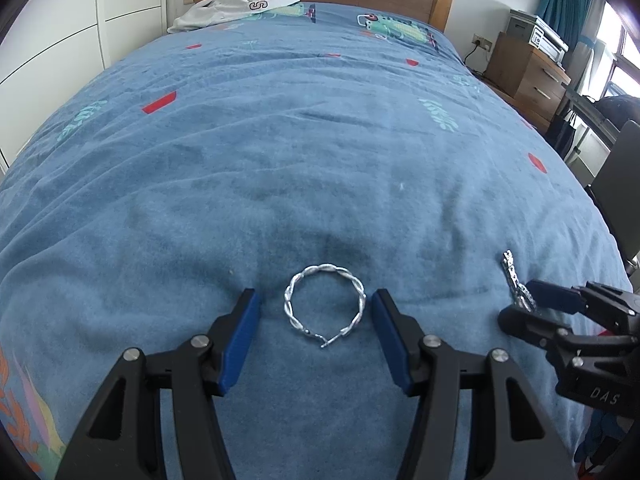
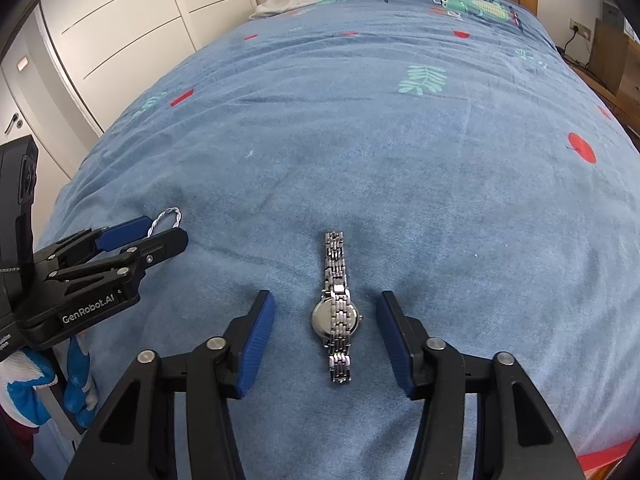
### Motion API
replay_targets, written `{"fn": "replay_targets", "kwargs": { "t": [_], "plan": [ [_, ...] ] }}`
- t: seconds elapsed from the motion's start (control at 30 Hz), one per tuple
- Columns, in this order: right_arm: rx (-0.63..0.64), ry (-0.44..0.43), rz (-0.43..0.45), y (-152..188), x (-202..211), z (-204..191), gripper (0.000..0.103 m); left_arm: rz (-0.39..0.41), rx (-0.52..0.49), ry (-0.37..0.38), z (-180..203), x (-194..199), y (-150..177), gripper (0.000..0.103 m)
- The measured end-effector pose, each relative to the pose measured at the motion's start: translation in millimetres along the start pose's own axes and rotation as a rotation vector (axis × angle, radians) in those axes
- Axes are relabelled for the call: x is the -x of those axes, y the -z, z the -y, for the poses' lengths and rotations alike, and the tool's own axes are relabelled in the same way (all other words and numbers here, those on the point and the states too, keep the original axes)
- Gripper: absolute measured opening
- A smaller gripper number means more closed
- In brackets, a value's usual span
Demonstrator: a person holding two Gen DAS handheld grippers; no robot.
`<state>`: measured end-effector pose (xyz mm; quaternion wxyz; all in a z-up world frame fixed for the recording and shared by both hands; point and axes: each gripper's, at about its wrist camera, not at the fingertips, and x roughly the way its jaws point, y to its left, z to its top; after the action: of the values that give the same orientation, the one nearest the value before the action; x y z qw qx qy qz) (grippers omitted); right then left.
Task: Organize jewelry
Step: 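Grasp the second twisted hoop with the left tool while the right tool grasps the silver watch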
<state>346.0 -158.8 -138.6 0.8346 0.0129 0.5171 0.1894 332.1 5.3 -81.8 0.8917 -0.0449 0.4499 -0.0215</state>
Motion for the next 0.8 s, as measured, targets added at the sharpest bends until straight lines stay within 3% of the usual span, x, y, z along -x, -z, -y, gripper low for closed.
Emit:
{"fn": "replay_targets", "kwargs": {
  "t": [0.17, 0.3, 0.8],
  "plan": [
    [-0.006, -0.005, -0.003, 4, -1, -4, 0.041, 0.011, -0.015, -0.014, 3, 0, 3, 0.038],
    [-0.005, -0.020, -0.013, 5, 0, -6, 0.025, 0.017, 0.001, -0.004, 1, 2, 5, 0.038],
    [0.027, -0.060, 0.007, 32, 36, -34, 0.025, 0.035, -0.015, -0.011, 9, 52, 30, 0.038]
  ]
}}
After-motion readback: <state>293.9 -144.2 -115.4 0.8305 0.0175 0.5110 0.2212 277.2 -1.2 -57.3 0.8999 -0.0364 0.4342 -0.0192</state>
